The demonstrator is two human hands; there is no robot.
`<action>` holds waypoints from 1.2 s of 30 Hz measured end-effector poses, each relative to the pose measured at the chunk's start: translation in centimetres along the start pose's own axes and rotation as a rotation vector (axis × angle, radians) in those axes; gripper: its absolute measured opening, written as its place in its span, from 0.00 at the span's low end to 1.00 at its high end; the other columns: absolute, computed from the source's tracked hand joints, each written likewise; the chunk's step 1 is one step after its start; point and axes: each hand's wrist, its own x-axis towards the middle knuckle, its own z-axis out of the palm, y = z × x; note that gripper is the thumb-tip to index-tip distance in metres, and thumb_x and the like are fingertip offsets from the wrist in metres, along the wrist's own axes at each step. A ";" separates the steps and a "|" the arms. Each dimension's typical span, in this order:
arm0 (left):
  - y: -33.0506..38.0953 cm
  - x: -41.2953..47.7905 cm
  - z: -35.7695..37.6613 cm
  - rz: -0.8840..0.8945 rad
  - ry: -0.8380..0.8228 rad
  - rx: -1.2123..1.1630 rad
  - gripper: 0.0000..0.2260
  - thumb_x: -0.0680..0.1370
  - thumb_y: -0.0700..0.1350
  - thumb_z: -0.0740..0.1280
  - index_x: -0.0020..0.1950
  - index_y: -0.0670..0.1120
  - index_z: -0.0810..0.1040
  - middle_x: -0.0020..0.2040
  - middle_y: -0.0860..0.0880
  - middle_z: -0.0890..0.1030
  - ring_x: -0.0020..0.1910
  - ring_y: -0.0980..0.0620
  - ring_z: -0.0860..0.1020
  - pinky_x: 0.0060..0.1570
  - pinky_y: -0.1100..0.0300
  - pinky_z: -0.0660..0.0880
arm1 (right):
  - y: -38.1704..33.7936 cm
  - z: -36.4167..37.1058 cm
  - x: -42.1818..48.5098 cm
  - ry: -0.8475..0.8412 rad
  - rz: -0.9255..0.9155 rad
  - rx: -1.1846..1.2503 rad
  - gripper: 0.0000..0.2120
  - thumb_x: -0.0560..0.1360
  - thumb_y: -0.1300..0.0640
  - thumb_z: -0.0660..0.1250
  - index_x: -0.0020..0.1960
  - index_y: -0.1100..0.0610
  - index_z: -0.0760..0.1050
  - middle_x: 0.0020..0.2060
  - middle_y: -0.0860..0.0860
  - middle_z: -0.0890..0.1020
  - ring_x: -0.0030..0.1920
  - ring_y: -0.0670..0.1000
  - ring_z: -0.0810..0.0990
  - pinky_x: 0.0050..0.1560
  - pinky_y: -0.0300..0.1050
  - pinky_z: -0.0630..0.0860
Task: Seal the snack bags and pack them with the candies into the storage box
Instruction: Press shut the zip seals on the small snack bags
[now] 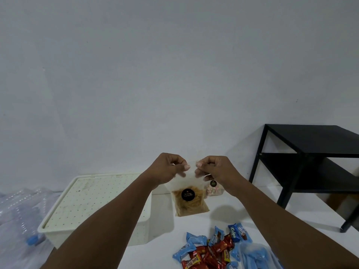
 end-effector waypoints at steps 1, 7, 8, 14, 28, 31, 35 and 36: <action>0.1 0.0 0.2 -0.004 -0.002 -0.005 0.10 0.75 0.46 0.75 0.46 0.38 0.82 0.40 0.46 0.84 0.40 0.53 0.85 0.41 0.60 0.74 | 0.0 -0.1 0.0 0.012 -0.009 -0.007 0.08 0.76 0.56 0.71 0.47 0.61 0.80 0.40 0.58 0.87 0.43 0.54 0.86 0.41 0.46 0.77; -0.2 0.2 0.6 -0.066 0.065 -0.138 0.12 0.73 0.48 0.76 0.49 0.40 0.84 0.44 0.45 0.86 0.45 0.48 0.86 0.47 0.56 0.77 | 0.1 -0.9 0.2 0.132 -0.034 -0.034 0.07 0.77 0.58 0.69 0.47 0.63 0.79 0.38 0.56 0.86 0.40 0.51 0.85 0.41 0.46 0.77; -0.5 0.1 0.3 -0.068 0.101 -0.170 0.12 0.73 0.47 0.76 0.49 0.40 0.84 0.45 0.43 0.87 0.45 0.48 0.86 0.47 0.55 0.77 | 0.3 -1.1 0.3 0.159 -0.019 -0.016 0.08 0.78 0.58 0.68 0.48 0.63 0.79 0.38 0.55 0.86 0.40 0.51 0.85 0.41 0.46 0.76; -1.7 -0.1 -0.7 -0.043 0.190 -0.213 0.11 0.74 0.45 0.76 0.47 0.37 0.83 0.44 0.41 0.86 0.43 0.49 0.86 0.42 0.60 0.77 | 0.9 -0.5 0.5 0.181 0.032 0.024 0.07 0.80 0.57 0.66 0.49 0.61 0.78 0.39 0.53 0.85 0.40 0.51 0.85 0.43 0.47 0.75; -2.2 -0.8 -1.5 -0.108 0.109 -0.249 0.14 0.72 0.50 0.77 0.49 0.40 0.84 0.45 0.40 0.86 0.47 0.44 0.85 0.50 0.53 0.79 | 0.9 0.9 1.4 0.142 -0.033 -0.127 0.07 0.76 0.53 0.71 0.44 0.56 0.82 0.32 0.53 0.81 0.35 0.49 0.79 0.41 0.44 0.74; -2.3 -0.6 -1.6 -0.103 0.148 -0.264 0.12 0.74 0.48 0.76 0.49 0.40 0.83 0.45 0.39 0.86 0.44 0.48 0.85 0.48 0.54 0.79 | 0.6 1.1 1.5 0.123 -0.033 -0.089 0.07 0.76 0.54 0.71 0.44 0.58 0.82 0.32 0.53 0.81 0.37 0.51 0.79 0.40 0.45 0.75; -2.2 -0.5 -1.9 -0.072 0.148 -0.230 0.09 0.75 0.46 0.74 0.47 0.41 0.83 0.43 0.41 0.86 0.45 0.48 0.86 0.46 0.58 0.77 | 0.2 1.2 1.3 0.095 -0.016 -0.069 0.09 0.72 0.51 0.75 0.44 0.57 0.83 0.32 0.51 0.81 0.35 0.48 0.78 0.37 0.43 0.74; -2.1 -0.5 -1.9 -0.064 0.150 -0.218 0.09 0.75 0.46 0.74 0.47 0.41 0.84 0.43 0.41 0.86 0.46 0.47 0.86 0.45 0.58 0.77 | 0.3 1.2 1.4 0.099 -0.016 -0.071 0.09 0.71 0.51 0.76 0.43 0.57 0.83 0.32 0.50 0.81 0.34 0.48 0.78 0.36 0.42 0.74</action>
